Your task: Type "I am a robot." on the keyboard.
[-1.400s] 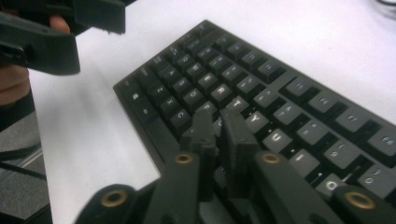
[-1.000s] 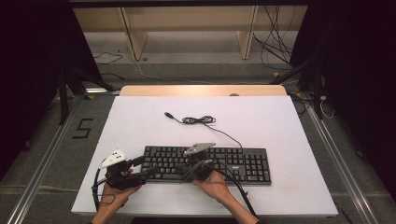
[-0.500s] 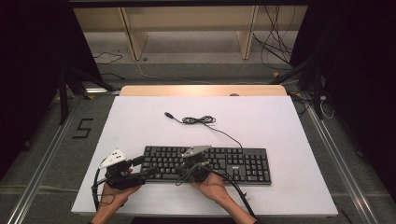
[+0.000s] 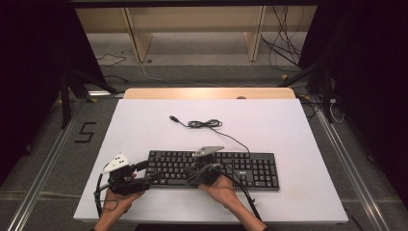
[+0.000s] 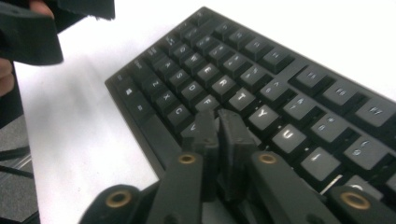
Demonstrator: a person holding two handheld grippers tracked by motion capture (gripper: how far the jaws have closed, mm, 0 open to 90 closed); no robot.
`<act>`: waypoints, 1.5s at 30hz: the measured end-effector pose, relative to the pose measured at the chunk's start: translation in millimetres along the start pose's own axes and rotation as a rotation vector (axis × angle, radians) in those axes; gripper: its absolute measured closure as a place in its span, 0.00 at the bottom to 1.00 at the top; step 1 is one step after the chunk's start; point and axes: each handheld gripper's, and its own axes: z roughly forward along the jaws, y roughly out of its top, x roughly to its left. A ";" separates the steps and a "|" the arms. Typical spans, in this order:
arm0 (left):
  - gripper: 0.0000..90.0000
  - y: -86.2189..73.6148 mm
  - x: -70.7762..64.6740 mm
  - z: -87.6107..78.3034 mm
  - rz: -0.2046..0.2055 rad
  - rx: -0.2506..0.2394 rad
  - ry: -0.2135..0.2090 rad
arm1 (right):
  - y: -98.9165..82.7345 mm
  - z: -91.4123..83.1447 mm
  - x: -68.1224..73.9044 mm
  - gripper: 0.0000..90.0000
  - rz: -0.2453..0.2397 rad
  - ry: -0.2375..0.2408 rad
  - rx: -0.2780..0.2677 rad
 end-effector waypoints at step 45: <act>0.29 -0.3 -1.7 0.5 0.011 -0.003 -0.001 | 6.9 -36.3 -30.4 0.50 0.063 -0.022 -0.057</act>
